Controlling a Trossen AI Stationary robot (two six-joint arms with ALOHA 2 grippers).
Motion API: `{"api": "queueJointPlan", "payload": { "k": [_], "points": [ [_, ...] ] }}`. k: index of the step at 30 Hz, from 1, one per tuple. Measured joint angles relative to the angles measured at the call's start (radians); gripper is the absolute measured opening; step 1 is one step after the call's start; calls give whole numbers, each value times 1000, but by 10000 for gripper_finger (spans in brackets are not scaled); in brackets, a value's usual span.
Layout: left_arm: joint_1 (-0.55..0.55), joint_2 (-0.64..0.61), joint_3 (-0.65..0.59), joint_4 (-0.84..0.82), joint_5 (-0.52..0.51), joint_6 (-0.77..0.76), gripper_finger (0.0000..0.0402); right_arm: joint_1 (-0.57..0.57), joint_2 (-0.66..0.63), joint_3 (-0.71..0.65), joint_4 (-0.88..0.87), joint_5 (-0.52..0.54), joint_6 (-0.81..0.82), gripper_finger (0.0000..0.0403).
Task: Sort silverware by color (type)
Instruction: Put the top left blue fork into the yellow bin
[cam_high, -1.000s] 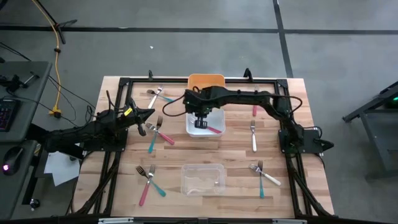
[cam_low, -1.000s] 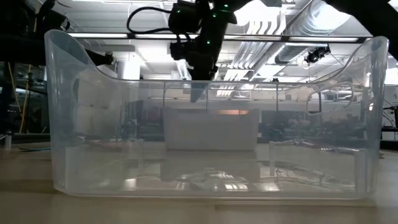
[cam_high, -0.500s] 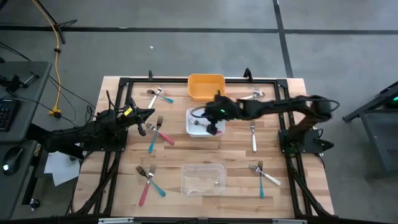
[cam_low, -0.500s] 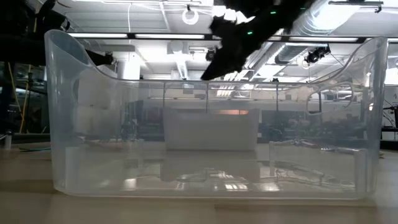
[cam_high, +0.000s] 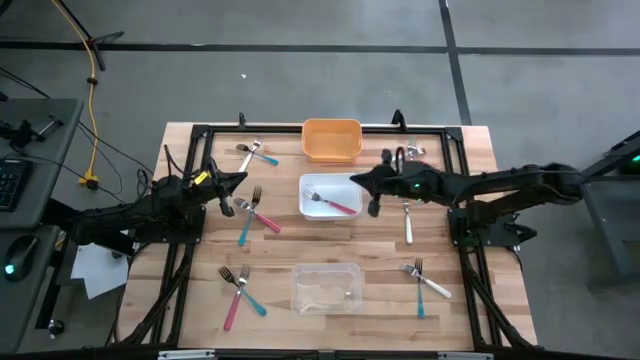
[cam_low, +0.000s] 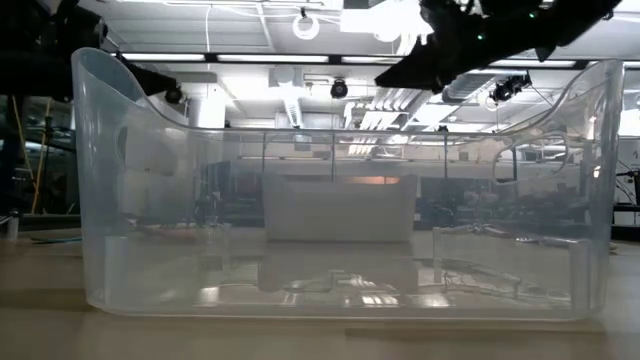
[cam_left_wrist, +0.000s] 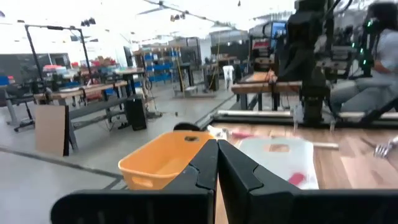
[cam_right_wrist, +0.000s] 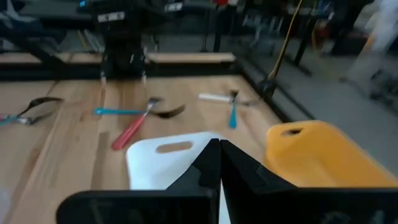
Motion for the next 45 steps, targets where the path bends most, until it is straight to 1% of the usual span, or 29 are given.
{"api": "queueJointPlan", "payload": {
  "k": [4, 6, 8, 11, 15, 20, 23, 27, 29, 32, 34, 39, 45],
  "points": [
    [-1, 0, 0, 1, 43, -89, 3, -78, -49, -42, 19, -68, -30, 0],
    [0, 3, 0, 6, 42, -110, 3, -119, -55, -49, 19, -90, -35, 0],
    [3, 8, 0, 18, 19, -112, 3, -157, -55, -49, 22, -110, -41, 0],
    [4, 35, 10, 13, 25, -141, 2, -204, -53, -49, 35, -137, -51, 0],
    [24, 133, 35, -19, 29, -227, 1, -258, -53, -49, 65, -178, -64, 0],
    [93, 304, 105, -35, 103, -231, 1, -304, -53, -49, 78, -196, -77, 0],
    [149, 425, 176, -84, 170, -230, 1, -316, -53, -49, 78, -197, -78, 0],
    [213, 578, 284, -228, 280, -197, 0, -317, -53, -49, 78, -197, -122, 0],
    [231, 648, 334, -260, 309, -181, 0, -317, -53, -49, 78, -197, -132, 0],
    [257, 742, 415, -286, 316, -143, 0, -317, -53, -49, 78, -197, -126, 0],
    [291, 812, 489, -319, 301, -128, 0, -315, -53, -49, 78, -197, -125, 0],
    [395, 1026, 724, -501, 290, -106, 0, -315, -53, -49, 77, -197, -155, 0],
    [480, 1283, 977, -792, 290, 123, 0, -315, -53, -49, 82, -197, -163, 0]
  ]
}}
